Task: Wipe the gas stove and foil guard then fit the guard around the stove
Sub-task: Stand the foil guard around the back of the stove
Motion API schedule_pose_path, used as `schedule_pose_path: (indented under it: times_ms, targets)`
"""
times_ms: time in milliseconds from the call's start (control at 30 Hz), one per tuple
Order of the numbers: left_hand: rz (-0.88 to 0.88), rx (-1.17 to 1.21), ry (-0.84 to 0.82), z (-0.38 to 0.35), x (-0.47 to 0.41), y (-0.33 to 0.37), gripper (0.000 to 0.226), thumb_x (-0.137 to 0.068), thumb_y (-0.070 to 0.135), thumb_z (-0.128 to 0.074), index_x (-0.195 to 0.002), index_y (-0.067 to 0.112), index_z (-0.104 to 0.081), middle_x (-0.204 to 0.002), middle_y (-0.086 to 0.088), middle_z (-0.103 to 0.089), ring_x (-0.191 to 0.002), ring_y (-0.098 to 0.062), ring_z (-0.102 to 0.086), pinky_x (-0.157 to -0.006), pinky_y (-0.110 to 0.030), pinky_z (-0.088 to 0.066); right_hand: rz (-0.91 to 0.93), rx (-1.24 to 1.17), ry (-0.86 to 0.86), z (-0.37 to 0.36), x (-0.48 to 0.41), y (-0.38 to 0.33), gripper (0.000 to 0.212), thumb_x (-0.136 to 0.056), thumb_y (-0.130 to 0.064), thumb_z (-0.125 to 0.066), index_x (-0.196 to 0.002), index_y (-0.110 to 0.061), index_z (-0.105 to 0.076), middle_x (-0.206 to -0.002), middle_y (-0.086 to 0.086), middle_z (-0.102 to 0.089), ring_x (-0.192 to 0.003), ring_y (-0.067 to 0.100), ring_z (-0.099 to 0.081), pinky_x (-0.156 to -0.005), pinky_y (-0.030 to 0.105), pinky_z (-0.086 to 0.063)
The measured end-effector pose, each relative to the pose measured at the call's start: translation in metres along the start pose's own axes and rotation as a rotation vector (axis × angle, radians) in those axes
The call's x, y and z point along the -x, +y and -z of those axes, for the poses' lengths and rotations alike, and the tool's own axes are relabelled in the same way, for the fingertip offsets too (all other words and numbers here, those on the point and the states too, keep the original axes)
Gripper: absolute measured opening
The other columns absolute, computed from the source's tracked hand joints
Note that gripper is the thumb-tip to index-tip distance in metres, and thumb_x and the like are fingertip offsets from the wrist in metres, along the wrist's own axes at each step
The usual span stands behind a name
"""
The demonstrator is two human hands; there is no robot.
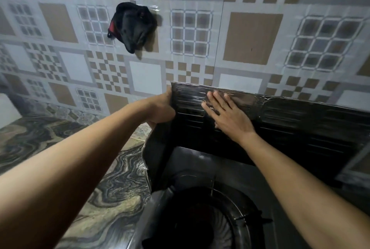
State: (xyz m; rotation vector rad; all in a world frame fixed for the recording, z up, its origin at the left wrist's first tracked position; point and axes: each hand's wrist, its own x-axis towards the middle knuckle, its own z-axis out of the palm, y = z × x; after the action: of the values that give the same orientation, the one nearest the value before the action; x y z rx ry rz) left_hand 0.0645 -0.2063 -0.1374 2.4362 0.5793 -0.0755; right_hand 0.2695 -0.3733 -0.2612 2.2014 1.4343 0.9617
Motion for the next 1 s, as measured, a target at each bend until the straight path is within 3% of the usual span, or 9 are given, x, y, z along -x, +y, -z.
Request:
schedule_pose_path:
  times_ms: [100, 200, 433, 500, 600, 700, 833, 900, 1000]
  targets:
    - [-0.017, -0.114, 0.040, -0.004, -0.006, -0.004, 0.104, -0.076, -0.002, -0.055, -0.156, 0.029, 0.003, -0.120, -0.009, -0.057, -0.107, -0.029, -0.056, -0.085, -0.035, -0.049, 0.016, 0.057, 0.002, -0.007, 0.000, 0.004, 0.096, -0.090, -0.045, -0.059, -0.157, -0.014, 0.003, -0.162, 0.019, 0.010, -0.149, 0.036, 0.009, -0.121, 0.048, -0.003]
    - [-0.036, -0.178, 0.080, -0.001, -0.008, -0.006, 0.103, -0.079, -0.005, -0.057, -0.157, 0.024, 0.005, -0.134, -0.016, -0.053, -0.122, -0.034, -0.051, -0.094, -0.037, -0.044, -0.004, 0.081, 0.037, -0.002, -0.001, 0.004, 0.098, -0.087, -0.048, -0.061, -0.157, -0.011, -0.003, -0.162, 0.018, 0.002, -0.150, 0.034, 0.001, -0.122, 0.046, -0.006]
    - [-0.045, -0.352, 0.090, -0.008, -0.015, 0.002, 0.098, -0.081, 0.003, -0.062, -0.156, 0.016, -0.001, -0.133, -0.022, -0.054, -0.121, -0.039, -0.052, -0.093, -0.038, -0.043, -0.086, -0.238, 0.200, 0.019, 0.026, 0.013, 0.069, -0.090, -0.024, -0.068, -0.148, -0.004, -0.038, -0.157, 0.023, -0.026, -0.145, 0.036, -0.027, -0.118, 0.045, -0.025]
    - [0.038, -0.465, 0.054, -0.013, -0.017, 0.010, 0.102, -0.082, 0.012, -0.061, -0.156, 0.017, 0.010, -0.151, -0.027, -0.034, -0.132, -0.042, -0.044, -0.107, -0.045, -0.040, -0.121, -0.305, 0.212, 0.024, 0.041, 0.022, 0.057, -0.092, -0.024, -0.065, -0.143, -0.006, -0.046, -0.154, 0.022, -0.034, -0.142, 0.035, -0.035, -0.116, 0.046, -0.030]
    - [0.177, -0.721, 0.069, -0.029, -0.013, 0.032, 0.100, -0.088, 0.024, -0.056, -0.153, 0.017, 0.020, -0.161, -0.024, 0.017, -0.148, -0.049, -0.006, -0.115, -0.067, -0.015, -0.154, -0.268, 0.195, 0.030, 0.078, 0.037, 0.047, -0.095, -0.030, -0.059, -0.136, -0.009, -0.054, -0.143, 0.018, -0.049, -0.131, 0.033, -0.048, -0.107, 0.046, -0.041]
    - [0.064, -0.826, 0.206, -0.056, -0.016, 0.060, 0.096, -0.088, 0.033, -0.052, -0.154, 0.008, 0.012, -0.159, -0.028, 0.020, -0.146, -0.049, 0.016, -0.111, -0.070, 0.004, -0.259, -0.160, 0.161, 0.036, 0.121, 0.054, 0.041, -0.094, -0.033, -0.057, -0.129, -0.012, -0.058, -0.124, 0.014, -0.060, -0.109, 0.033, -0.058, -0.086, 0.045, -0.046]
    - [-0.004, -0.304, 0.190, -0.107, -0.038, 0.096, 0.106, -0.087, 0.044, -0.061, -0.154, 0.002, 0.010, -0.160, -0.030, 0.008, -0.149, -0.044, 0.007, -0.120, -0.057, -0.005, -0.573, -0.137, -0.072, 0.040, 0.158, 0.074, 0.061, -0.092, -0.038, -0.058, -0.145, -0.012, -0.041, -0.149, 0.019, -0.041, -0.131, 0.038, -0.043, -0.101, 0.054, -0.042]
    - [0.044, 0.022, 0.137, -0.135, -0.050, 0.108, 0.119, -0.084, 0.054, -0.066, -0.153, 0.007, 0.018, -0.160, -0.029, 0.015, -0.149, -0.045, 0.005, -0.120, -0.053, -0.008, -0.770, -0.226, -0.166, 0.034, 0.167, 0.075, 0.073, -0.095, -0.047, -0.051, -0.155, -0.016, -0.021, -0.161, 0.018, -0.016, -0.146, 0.039, -0.018, -0.114, 0.057, -0.026]
    - [0.057, 0.194, 0.186, -0.169, -0.069, 0.110, 0.127, -0.080, 0.063, -0.065, -0.150, 0.016, 0.029, -0.156, -0.026, 0.029, -0.148, -0.046, 0.014, -0.119, -0.056, -0.002, -0.966, -0.380, -0.193, 0.021, 0.165, 0.069, 0.089, -0.093, -0.057, -0.049, -0.156, -0.024, 0.005, -0.161, 0.019, 0.014, -0.148, 0.041, 0.005, -0.116, 0.062, -0.014]
